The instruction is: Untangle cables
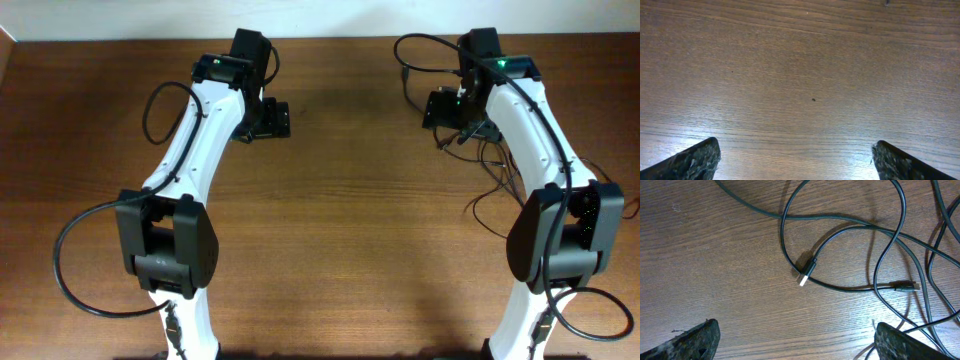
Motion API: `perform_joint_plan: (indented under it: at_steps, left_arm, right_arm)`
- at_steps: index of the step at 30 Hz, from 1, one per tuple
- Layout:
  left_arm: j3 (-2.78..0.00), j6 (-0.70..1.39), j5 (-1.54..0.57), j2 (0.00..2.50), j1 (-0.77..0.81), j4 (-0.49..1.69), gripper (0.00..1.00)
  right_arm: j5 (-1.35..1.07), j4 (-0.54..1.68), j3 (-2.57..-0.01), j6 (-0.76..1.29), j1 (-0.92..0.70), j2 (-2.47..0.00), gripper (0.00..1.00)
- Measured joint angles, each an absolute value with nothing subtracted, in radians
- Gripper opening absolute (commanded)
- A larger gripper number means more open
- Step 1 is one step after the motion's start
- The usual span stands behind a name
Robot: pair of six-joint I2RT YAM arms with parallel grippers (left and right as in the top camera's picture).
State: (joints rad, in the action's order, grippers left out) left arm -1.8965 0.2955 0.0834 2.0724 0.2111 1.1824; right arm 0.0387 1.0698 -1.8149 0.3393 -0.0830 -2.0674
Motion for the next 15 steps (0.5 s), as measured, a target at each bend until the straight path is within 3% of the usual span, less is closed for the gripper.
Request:
perform_joint_plan:
  at_steps: [9, 15]
  left_arm:
    - [-1.897, 0.295, 0.084, 2.057, 0.211, 1.183, 0.99]
    - [-1.898, 0.295, 0.084, 1.808, 0.211, 1.183, 0.99]
  right_arm:
    - [0.039, 1.070, -1.815, 0.339, -0.083, -2.067, 0.98]
    - [0.039, 1.070, -1.815, 0.339, -0.083, -2.067, 0.98]
